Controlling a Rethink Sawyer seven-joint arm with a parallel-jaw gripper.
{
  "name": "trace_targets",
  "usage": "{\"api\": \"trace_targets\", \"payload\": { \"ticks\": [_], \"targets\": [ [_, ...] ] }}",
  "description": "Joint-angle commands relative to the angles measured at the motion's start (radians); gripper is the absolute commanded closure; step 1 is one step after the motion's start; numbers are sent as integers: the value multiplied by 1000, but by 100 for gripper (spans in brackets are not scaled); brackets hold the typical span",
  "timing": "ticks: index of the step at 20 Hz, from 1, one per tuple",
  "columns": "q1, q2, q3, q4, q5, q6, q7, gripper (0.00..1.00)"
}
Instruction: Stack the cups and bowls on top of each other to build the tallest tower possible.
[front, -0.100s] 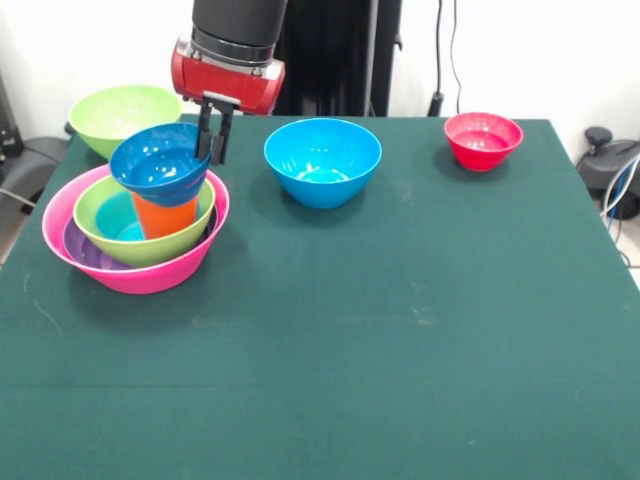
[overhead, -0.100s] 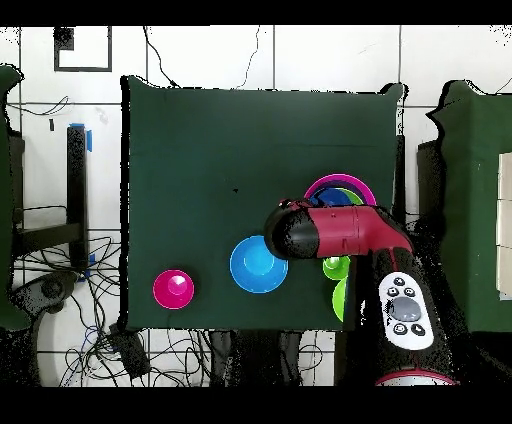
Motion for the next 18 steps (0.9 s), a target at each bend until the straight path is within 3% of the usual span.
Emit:
{"api": "trace_targets", "payload": {
  "ticks": [1,18],
  "targets": [
    [19,17,21,39,-105,-73,-26,100],
    [107,1,-85,57,-106,-58,54,100]
  ]
}}
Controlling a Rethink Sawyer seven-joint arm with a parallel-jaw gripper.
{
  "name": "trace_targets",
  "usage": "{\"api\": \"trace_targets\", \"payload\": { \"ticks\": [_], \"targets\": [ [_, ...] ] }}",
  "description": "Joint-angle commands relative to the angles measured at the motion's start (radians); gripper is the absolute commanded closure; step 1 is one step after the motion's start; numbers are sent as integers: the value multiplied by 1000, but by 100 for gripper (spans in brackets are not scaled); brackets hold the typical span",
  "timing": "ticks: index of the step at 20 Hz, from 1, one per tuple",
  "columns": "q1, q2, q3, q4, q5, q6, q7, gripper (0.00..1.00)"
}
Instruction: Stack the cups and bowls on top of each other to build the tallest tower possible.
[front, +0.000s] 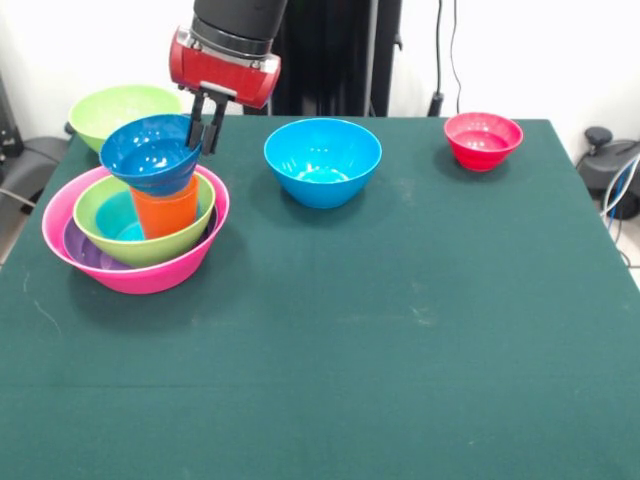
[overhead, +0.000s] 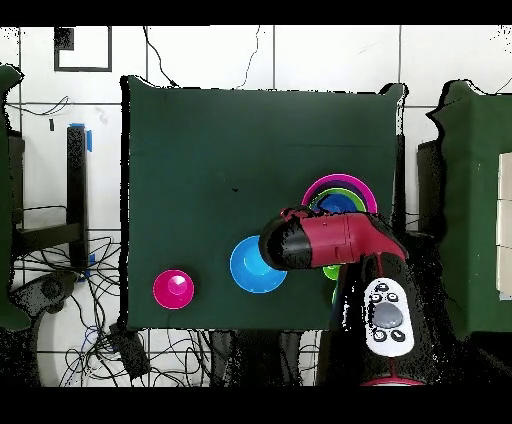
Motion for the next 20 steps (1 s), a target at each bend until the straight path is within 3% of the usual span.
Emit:
{"api": "trace_targets", "payload": {
  "ticks": [1,15,20],
  "targets": [
    [37,4,-6,54,-57,-43,53,100],
    [48,51,-50,78,-59,-117,67,100],
    [77,115,-92,70,-60,-194,113,100]
  ]
}}
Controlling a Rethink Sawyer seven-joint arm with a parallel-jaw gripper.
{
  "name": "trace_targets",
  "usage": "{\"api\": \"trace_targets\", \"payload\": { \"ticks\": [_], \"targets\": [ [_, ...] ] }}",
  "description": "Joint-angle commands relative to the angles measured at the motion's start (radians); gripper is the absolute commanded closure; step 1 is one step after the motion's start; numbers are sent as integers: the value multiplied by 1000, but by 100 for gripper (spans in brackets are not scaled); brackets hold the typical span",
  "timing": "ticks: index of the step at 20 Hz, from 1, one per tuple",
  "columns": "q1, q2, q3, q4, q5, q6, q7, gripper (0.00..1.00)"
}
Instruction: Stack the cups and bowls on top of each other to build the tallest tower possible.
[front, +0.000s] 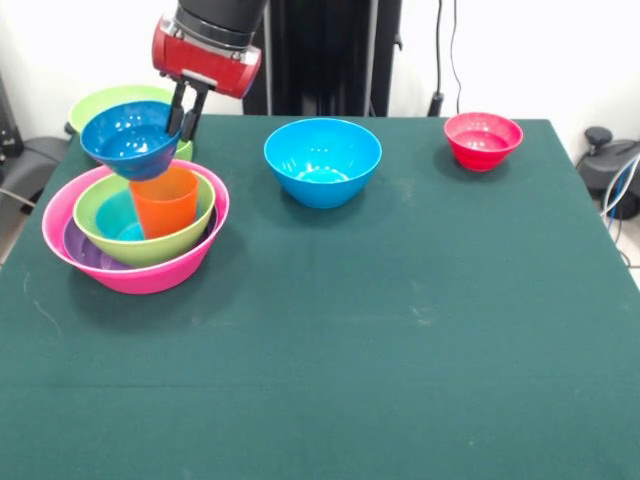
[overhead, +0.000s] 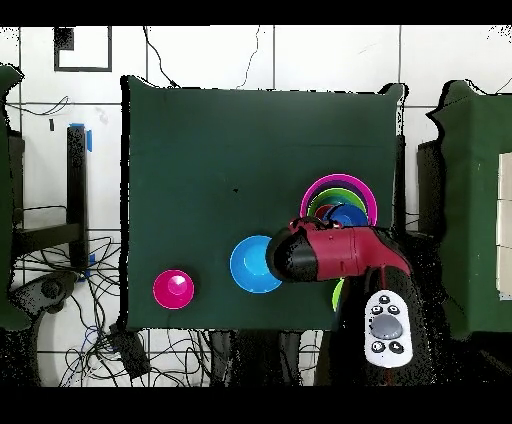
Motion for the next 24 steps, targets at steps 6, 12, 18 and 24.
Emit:
{"api": "trace_targets", "payload": {
  "ticks": [6,12,18,24],
  "targets": [
    [74,134,-18,53,-23,-171,124,100],
    [86,160,-16,49,9,-192,129,100],
    [85,169,-9,59,26,-207,128,100],
    [78,110,7,111,40,-162,108,100]
  ]
}}
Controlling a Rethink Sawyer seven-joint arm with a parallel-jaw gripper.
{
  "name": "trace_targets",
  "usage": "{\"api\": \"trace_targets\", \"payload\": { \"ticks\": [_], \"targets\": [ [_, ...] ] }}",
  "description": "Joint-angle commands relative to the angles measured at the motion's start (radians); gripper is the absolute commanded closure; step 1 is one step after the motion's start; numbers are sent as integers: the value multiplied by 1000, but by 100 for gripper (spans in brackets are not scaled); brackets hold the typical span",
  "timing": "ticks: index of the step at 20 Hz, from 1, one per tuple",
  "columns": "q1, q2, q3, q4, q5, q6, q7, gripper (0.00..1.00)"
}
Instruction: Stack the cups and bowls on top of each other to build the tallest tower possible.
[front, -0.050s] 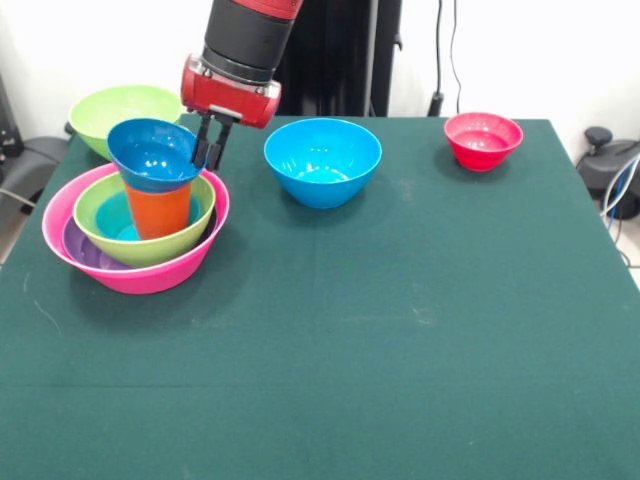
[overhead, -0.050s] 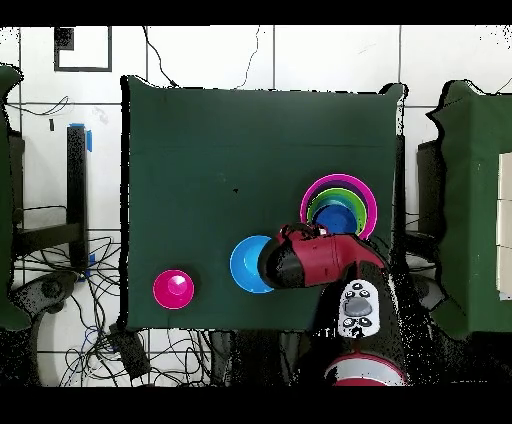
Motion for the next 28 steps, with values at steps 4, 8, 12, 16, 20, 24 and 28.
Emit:
{"api": "trace_targets", "payload": {
  "ticks": [4,8,12,16,20,24,28],
  "targets": [
    [-49,-33,145,135,36,23,52,100],
    [-125,-69,226,169,40,60,-14,100],
    [-186,-126,291,191,49,137,-86,100],
    [-232,-146,342,192,44,184,-125,100],
    [-255,-129,370,179,25,189,-124,100],
    [-268,-112,389,162,9,194,-120,100],
    [-268,-104,396,152,-7,185,-104,100]
  ]
}}
